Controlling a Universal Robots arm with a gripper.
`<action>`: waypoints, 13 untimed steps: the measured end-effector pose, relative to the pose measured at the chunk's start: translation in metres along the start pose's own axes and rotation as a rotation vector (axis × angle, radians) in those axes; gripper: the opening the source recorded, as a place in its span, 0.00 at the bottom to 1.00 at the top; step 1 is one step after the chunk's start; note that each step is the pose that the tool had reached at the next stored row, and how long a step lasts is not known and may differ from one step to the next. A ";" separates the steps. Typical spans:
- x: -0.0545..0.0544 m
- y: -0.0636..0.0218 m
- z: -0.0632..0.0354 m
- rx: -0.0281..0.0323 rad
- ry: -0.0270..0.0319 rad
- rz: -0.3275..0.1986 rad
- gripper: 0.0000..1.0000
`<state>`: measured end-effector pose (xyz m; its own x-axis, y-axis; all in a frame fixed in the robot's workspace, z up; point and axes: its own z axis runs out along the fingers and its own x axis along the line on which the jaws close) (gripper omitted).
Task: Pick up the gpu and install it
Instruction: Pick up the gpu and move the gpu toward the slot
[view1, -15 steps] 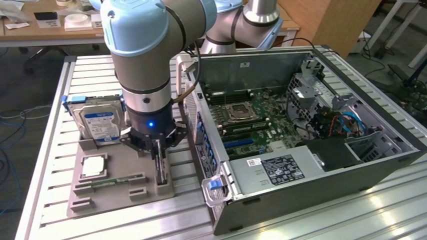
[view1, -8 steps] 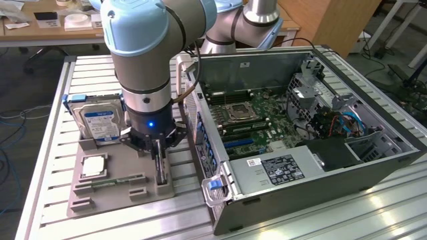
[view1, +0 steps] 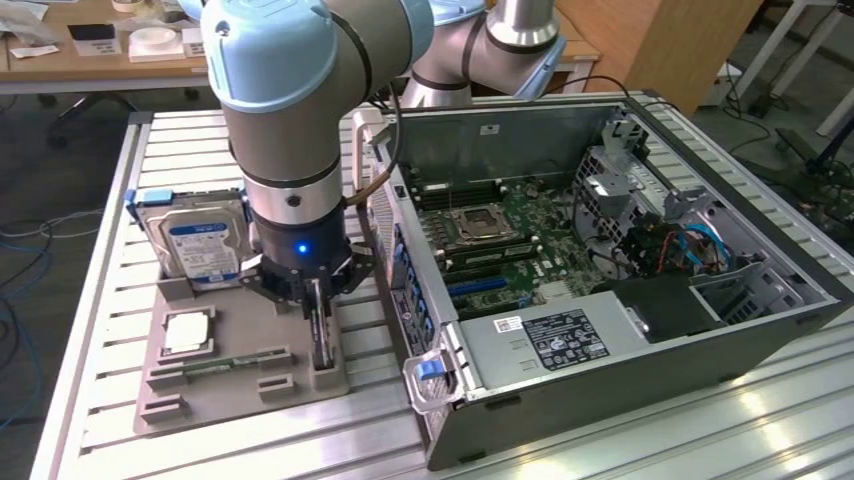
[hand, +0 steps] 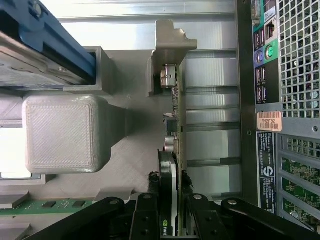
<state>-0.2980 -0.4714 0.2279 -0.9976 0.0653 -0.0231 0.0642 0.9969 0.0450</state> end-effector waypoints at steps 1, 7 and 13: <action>0.000 0.0000 0.0000 0.0001 0.0000 0.000 0.27; 0.000 0.0000 0.0000 0.0004 0.0005 -0.011 0.27; 0.000 0.0001 -0.0021 0.0014 0.0003 -0.012 0.27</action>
<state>-0.2978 -0.4714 0.2300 -0.9983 0.0537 -0.0234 0.0527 0.9977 0.0433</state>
